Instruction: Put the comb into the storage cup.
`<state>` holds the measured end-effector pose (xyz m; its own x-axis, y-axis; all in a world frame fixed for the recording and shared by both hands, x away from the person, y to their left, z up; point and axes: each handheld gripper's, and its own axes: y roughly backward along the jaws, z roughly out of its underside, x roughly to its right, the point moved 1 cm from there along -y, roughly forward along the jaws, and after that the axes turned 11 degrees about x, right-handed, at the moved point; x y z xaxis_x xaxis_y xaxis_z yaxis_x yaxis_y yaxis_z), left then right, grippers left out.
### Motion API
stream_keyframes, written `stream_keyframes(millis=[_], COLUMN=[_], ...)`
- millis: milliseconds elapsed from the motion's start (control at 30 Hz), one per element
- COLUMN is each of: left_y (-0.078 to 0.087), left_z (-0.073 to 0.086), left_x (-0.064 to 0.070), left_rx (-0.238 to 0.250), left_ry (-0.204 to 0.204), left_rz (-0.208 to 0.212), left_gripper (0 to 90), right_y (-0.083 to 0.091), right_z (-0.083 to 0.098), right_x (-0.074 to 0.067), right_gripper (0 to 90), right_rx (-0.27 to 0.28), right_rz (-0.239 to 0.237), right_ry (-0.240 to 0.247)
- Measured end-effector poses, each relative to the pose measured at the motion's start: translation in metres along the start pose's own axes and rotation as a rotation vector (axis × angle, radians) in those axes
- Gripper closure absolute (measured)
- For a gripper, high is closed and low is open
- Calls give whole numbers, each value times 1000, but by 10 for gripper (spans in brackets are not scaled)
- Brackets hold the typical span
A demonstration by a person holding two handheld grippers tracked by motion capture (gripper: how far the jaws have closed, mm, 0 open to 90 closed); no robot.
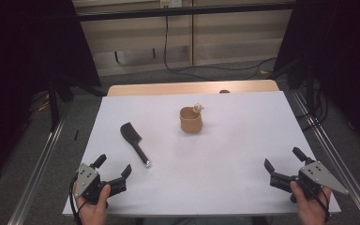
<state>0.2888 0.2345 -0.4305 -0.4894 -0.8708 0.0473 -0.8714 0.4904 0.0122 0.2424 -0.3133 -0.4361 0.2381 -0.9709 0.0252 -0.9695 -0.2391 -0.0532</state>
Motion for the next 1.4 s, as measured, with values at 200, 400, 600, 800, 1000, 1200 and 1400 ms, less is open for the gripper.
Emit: stream_keyframes(millis=[200, 400, 600, 800, 1000, 1200, 1400], left_y=[0, -2, -6, -14, -18, -26, -39], left_z=[-1, -1, -1, -4, -9, -11, -12], left_x=[-1, -1, 1, 1, -4, -7, -3], left_rx=[-4, -23, -38, -56, -27, -35, -74], left_ry=[-13, -15, 6, 21, 37, 31, 13], left_rz=[7, 17, 38, 80, 97, 106, 145], left_gripper=[32, 32, 32, 32, 34, 36, 53], right_y=[0, 1, 0, 0, 0, 0, -1], right_z=[0, 0, 1, 0, 1, 0, 1], right_x=[0, 1, 0, 0, -1, -2, -1], right_gripper=[0, 0, 0, 0, 0, 0, 0], right_rx=[-1, 3, -1, 0, -2, 0, -1], right_rz=[-3, -5, -12, -6, -4, -6, -9], right_ry=[-2, -10, -5, -2, 4, 6, 5])
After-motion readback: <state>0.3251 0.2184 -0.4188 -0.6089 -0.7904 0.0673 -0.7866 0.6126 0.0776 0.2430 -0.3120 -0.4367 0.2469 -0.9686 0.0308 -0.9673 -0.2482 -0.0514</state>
